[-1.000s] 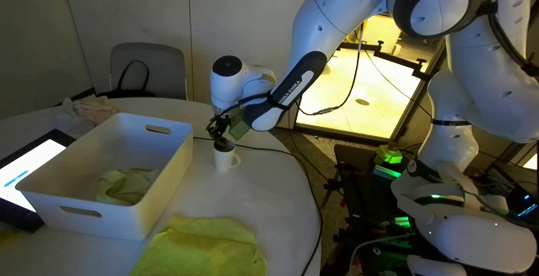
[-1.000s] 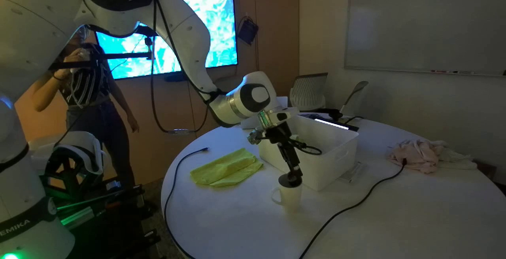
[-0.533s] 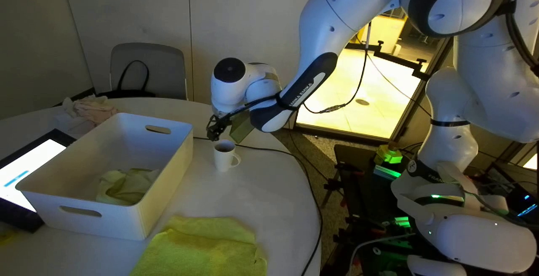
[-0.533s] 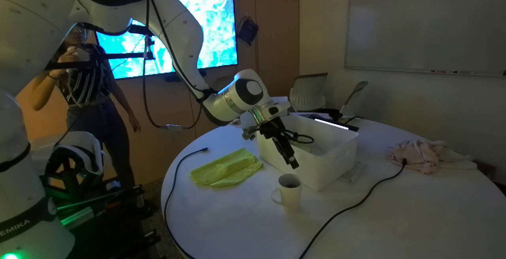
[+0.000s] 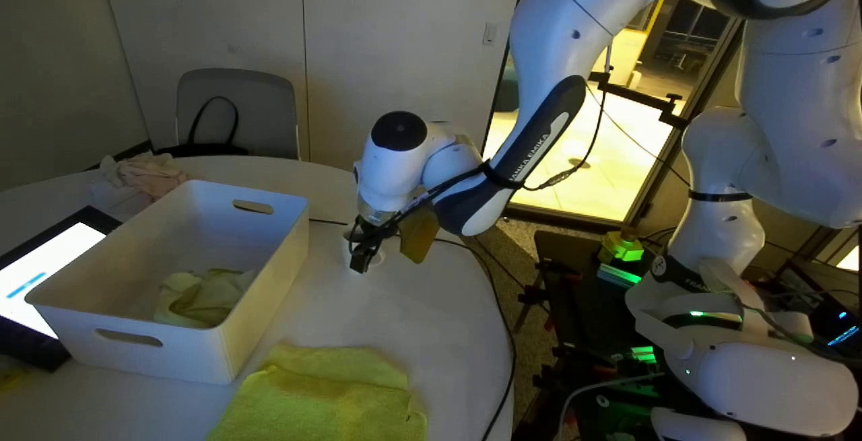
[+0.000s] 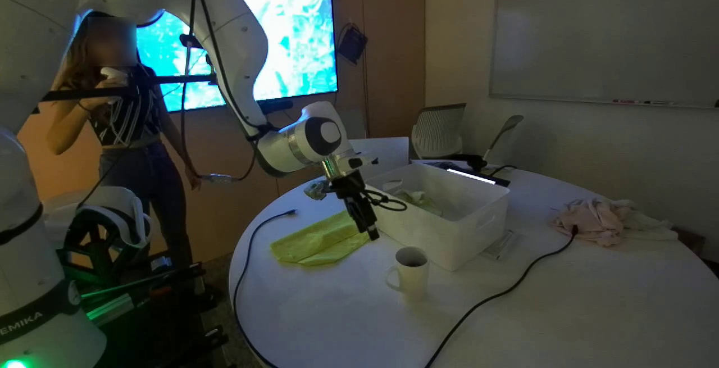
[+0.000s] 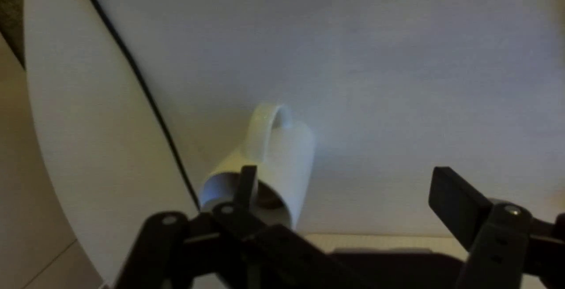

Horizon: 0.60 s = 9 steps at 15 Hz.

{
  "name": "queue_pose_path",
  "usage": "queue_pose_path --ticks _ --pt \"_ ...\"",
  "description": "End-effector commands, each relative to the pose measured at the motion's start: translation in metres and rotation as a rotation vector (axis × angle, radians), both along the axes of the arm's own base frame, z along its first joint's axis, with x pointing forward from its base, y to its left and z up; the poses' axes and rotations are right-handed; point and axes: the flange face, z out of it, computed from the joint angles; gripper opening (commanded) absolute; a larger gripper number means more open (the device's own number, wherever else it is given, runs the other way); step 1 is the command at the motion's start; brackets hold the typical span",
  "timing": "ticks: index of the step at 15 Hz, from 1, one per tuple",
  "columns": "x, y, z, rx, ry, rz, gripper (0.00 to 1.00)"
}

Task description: Pick up the clothes from the table and put them in the box and pick up the black objects from the table and put them in the cup

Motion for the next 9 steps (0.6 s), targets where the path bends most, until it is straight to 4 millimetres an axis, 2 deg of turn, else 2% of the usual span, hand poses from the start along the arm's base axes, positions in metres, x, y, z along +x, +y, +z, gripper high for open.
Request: queue_pose_path --ticks 1,5,9 --pt "-0.027 0.039 -0.001 0.091 0.069 0.157 1.00" --pt "-0.034 0.082 -0.022 0.179 0.171 0.284 1.00" --pt "-0.031 0.104 -0.038 0.266 0.230 0.337 1.00"
